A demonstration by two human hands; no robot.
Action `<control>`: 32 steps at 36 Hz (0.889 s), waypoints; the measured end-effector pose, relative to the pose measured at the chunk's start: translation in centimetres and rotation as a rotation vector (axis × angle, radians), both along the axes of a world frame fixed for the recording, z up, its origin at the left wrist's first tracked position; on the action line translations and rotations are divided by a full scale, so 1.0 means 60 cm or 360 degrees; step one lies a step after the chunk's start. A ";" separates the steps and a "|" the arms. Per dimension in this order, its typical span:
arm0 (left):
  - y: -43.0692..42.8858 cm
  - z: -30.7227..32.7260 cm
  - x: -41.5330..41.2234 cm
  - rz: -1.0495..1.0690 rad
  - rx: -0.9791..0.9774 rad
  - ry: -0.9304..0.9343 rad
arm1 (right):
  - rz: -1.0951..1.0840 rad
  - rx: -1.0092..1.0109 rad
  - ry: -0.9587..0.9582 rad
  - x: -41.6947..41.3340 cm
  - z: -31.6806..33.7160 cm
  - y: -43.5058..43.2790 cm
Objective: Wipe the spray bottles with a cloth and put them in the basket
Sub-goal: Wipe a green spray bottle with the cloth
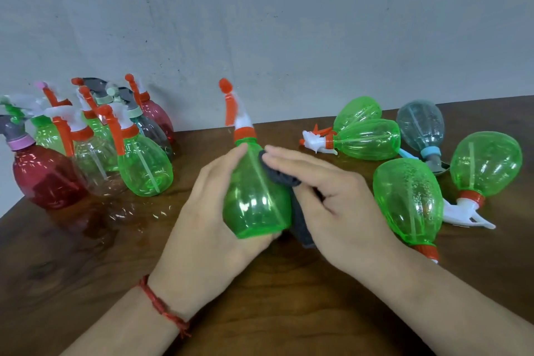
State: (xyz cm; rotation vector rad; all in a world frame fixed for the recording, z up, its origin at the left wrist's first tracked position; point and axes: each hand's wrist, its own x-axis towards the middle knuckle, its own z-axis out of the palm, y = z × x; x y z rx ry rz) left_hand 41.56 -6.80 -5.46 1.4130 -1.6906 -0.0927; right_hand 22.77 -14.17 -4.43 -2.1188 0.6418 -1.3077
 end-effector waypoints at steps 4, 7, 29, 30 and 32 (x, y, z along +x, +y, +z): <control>0.006 0.004 -0.015 -0.0125 -0.0087 -0.0159 | -0.0005 0.0436 -0.0203 -0.006 0.014 -0.002; 0.012 0.006 -0.018 -0.0172 0.0042 0.0157 | 0.0012 0.0632 -0.0280 -0.008 0.023 0.001; 0.002 -0.005 -0.005 0.0013 0.0021 0.0352 | 0.0074 -0.0204 0.0072 0.001 -0.001 0.013; 0.001 -0.005 -0.002 0.0037 0.0059 0.0456 | 0.0098 -0.0230 0.0113 0.002 -0.003 0.015; -0.001 -0.004 0.006 0.0077 0.0119 0.0590 | 0.0137 -0.0275 0.0173 0.002 -0.004 0.018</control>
